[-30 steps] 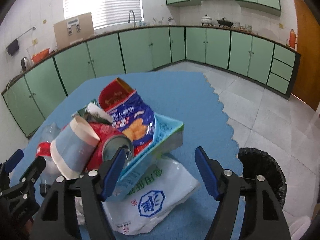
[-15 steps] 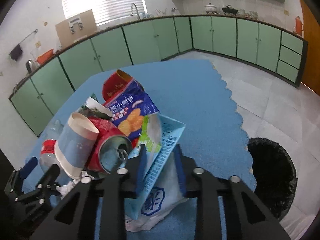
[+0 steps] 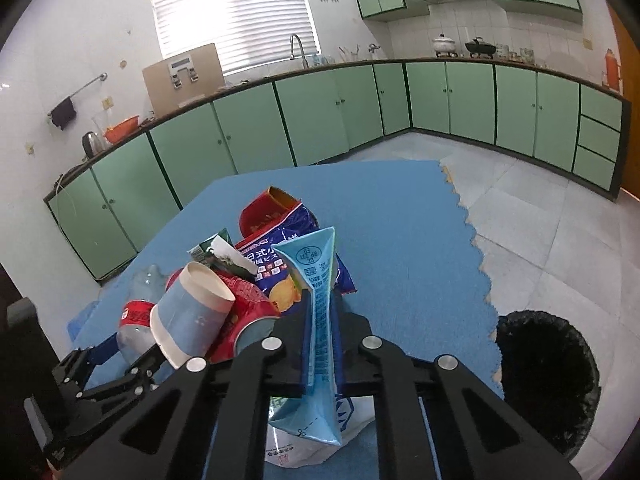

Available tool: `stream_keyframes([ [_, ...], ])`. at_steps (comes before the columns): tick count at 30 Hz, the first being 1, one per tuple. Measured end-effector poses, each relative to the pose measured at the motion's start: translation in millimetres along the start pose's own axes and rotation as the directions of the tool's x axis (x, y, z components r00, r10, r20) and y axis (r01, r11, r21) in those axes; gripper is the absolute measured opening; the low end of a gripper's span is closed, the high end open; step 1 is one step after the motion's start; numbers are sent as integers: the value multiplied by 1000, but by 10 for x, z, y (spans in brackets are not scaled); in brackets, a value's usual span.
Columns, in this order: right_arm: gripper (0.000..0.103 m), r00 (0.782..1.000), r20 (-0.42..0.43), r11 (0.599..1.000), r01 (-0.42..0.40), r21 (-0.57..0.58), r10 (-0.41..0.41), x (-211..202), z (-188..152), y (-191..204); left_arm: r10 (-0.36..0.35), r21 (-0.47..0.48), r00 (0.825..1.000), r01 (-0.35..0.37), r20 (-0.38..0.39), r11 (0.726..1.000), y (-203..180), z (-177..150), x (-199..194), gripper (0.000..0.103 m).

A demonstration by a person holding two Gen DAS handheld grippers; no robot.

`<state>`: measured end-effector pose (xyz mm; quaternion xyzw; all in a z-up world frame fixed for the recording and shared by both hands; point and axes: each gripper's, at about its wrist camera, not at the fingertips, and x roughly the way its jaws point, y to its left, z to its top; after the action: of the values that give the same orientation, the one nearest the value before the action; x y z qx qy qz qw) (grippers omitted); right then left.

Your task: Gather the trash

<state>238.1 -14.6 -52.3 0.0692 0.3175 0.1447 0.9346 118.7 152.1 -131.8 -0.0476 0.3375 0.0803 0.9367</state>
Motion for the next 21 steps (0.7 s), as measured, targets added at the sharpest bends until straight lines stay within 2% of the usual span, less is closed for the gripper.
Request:
stream_keyframes([
  [10,10,999,-27,999,-26,-42,25,56,-66,100,41,-22,999,-41,-13,999,115,-27,-56,61],
  [14,15,996,-88,999,-27,-33,23,199,-150,97,59,-10,998,-59,-18,998,111,-23,-22,62],
  [18,15,993,-117,1000,-30,-3,30,272,-215,18,53,-16,996,-54,-73,998,112,-34,124,65],
  [21,18,991,-130,1000,-23,12,24,291,-220,-29,39,-46,995,-43,-96,998,172,-40,190,62],
])
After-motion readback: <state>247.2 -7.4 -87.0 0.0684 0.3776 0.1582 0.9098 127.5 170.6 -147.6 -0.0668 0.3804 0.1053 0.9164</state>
